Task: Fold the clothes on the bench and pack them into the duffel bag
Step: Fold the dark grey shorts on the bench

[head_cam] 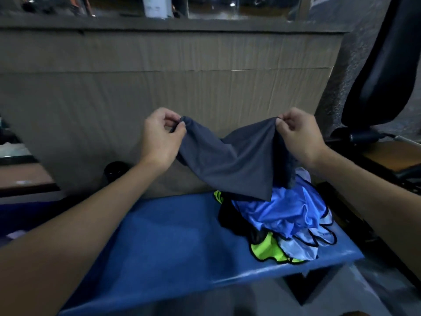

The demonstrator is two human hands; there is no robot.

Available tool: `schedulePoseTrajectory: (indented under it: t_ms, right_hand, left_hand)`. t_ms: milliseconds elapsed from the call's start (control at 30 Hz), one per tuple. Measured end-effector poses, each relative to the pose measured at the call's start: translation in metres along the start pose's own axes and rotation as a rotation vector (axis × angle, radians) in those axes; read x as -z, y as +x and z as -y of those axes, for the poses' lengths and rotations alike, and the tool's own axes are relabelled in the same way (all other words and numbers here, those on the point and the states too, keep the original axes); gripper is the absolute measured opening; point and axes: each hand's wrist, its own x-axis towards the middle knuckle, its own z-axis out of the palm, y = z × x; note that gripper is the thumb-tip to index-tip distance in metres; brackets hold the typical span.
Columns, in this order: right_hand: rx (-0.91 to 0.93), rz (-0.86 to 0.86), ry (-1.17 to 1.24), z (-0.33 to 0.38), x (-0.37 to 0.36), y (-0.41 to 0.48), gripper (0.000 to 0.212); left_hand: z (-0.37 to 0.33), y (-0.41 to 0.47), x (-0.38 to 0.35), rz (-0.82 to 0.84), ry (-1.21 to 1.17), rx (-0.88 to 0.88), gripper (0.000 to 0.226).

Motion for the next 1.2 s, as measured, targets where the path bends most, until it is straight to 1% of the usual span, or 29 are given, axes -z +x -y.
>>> schedulePoseTrajectory:
  t_ms: [100,200,300,367,400,467,533,600,633,700,733,800,833,900,1067,1100,1133,1200]
  right_hand:
    - [0.001,0.041,0.023,0.02,-0.014,-0.018,0.008]
    - [-0.022,0.054,0.051,0.037,-0.028,-0.032,0.01]
    - [-0.052,0.096,0.047,0.048,-0.041,-0.044,0.012]
    - [-0.088,0.149,-0.004,0.051,-0.048,-0.05,0.013]
    - [-0.099,0.179,-0.047,0.054,-0.052,-0.053,0.013]
    - [-0.064,0.235,-0.111,0.067,-0.059,-0.062,0.008]
    - [-0.005,0.324,0.013,0.089,-0.068,-0.078,0.006]
    - [0.003,0.472,0.172,0.112,-0.076,-0.098,0.011]
    - [0.005,0.524,0.201,0.119,-0.079,-0.105,0.017]
    - [0.006,0.548,0.21,0.126,-0.081,-0.111,0.029]
    - [0.001,0.531,0.205,0.127,-0.081,-0.112,0.029]
    - [-0.008,0.485,0.207,0.127,-0.078,-0.113,0.018]
    - [-0.015,0.478,0.223,0.126,-0.077,-0.113,0.012]
    - [-0.02,0.484,0.242,0.125,-0.073,-0.113,0.008]
    - [-0.067,0.502,0.367,0.123,-0.059,-0.106,0.023]
    - [-0.082,0.526,0.404,0.125,-0.056,-0.106,0.023]
    - [-0.099,0.537,0.423,0.126,-0.054,-0.105,0.023]
    - [-0.123,0.515,0.438,0.127,-0.05,-0.104,0.023]
  left_hand:
    - [-0.005,-0.014,0.04,0.041,0.037,0.019,0.015]
    - [-0.011,-0.027,0.075,0.058,0.072,0.031,0.02]
    - [-0.02,-0.037,0.102,0.111,0.028,0.125,0.016]
    - [-0.026,-0.042,0.111,0.176,-0.037,0.191,0.014]
    - [-0.031,-0.045,0.113,0.207,-0.065,0.211,0.013]
    - [-0.04,-0.05,0.111,0.241,-0.114,0.229,0.013]
    - [-0.05,-0.053,0.103,0.262,-0.128,0.244,0.012]
    - [-0.06,-0.058,0.094,0.285,-0.127,0.265,0.009]
    - [-0.064,-0.061,0.089,0.29,-0.136,0.277,0.008]
    - [-0.069,-0.063,0.084,0.284,-0.156,0.292,0.007]
    - [-0.071,-0.063,0.083,0.287,-0.17,0.301,0.007]
    - [-0.074,-0.062,0.083,0.312,-0.221,0.32,0.011]
    - [-0.075,-0.062,0.083,0.331,-0.244,0.321,0.016]
    - [-0.075,-0.062,0.084,0.379,-0.221,0.278,0.028]
    - [-0.067,-0.066,0.089,0.549,0.096,0.067,0.046]
    - [-0.064,-0.068,0.087,0.565,0.148,0.04,0.044]
    - [-0.061,-0.069,0.085,0.559,0.169,0.02,0.036]
    - [-0.059,-0.071,0.081,0.516,0.099,0.048,0.017]
